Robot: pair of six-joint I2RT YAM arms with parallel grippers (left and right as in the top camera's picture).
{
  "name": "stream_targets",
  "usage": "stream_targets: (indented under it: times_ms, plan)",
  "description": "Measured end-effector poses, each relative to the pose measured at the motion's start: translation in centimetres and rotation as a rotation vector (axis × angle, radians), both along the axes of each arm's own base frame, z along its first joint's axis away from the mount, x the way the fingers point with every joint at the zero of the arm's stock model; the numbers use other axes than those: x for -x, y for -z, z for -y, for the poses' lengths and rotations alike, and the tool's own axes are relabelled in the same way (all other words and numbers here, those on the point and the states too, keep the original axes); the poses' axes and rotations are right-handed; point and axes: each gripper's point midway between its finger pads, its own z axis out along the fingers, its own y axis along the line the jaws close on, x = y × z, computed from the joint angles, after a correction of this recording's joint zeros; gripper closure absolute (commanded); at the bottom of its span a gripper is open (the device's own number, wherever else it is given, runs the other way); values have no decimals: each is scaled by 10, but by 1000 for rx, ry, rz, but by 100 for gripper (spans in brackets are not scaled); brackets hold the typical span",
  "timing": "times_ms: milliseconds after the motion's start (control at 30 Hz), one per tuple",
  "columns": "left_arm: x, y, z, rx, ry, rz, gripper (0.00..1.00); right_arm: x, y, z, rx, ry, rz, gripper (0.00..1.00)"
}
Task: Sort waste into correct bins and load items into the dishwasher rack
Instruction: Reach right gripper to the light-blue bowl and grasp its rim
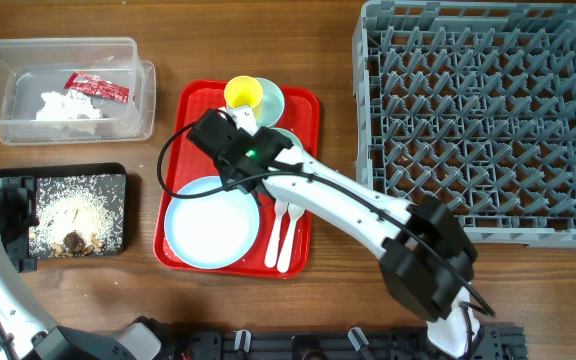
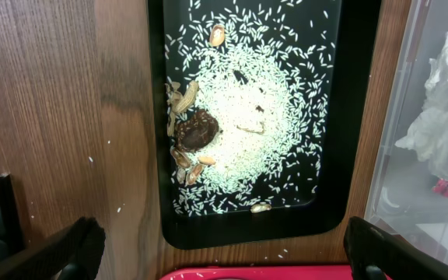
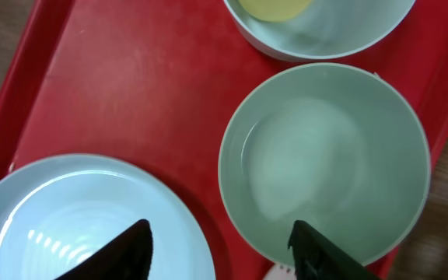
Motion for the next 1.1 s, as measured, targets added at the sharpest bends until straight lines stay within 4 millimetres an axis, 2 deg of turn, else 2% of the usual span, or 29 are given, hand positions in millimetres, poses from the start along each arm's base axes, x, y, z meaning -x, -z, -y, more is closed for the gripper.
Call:
stream_targets:
  times_ms: [200, 333, 533, 867, 933, 1100]
  plan:
    - [0, 0, 0, 0, 0, 0, 0, -8, 24, -4, 20, 10, 1, 46]
    - [0, 0, 0, -1, 0, 0, 0, -19, 42, 3, 39, 22, -13, 49]
    - [0, 0, 0, -1, 0, 0, 0, -35, 40, 0, -15, 34, 8, 52]
    - [0, 0, 0, -1, 0, 0, 0, -33, 41, -7, -44, 21, -5, 56]
    - [0, 0, 0, 0, 0, 0, 0, -32, 45, -5, -40, 22, -8, 60]
    - [0, 0, 0, 0, 0, 0, 0, -29, 55, -1, -22, 22, -24, 60]
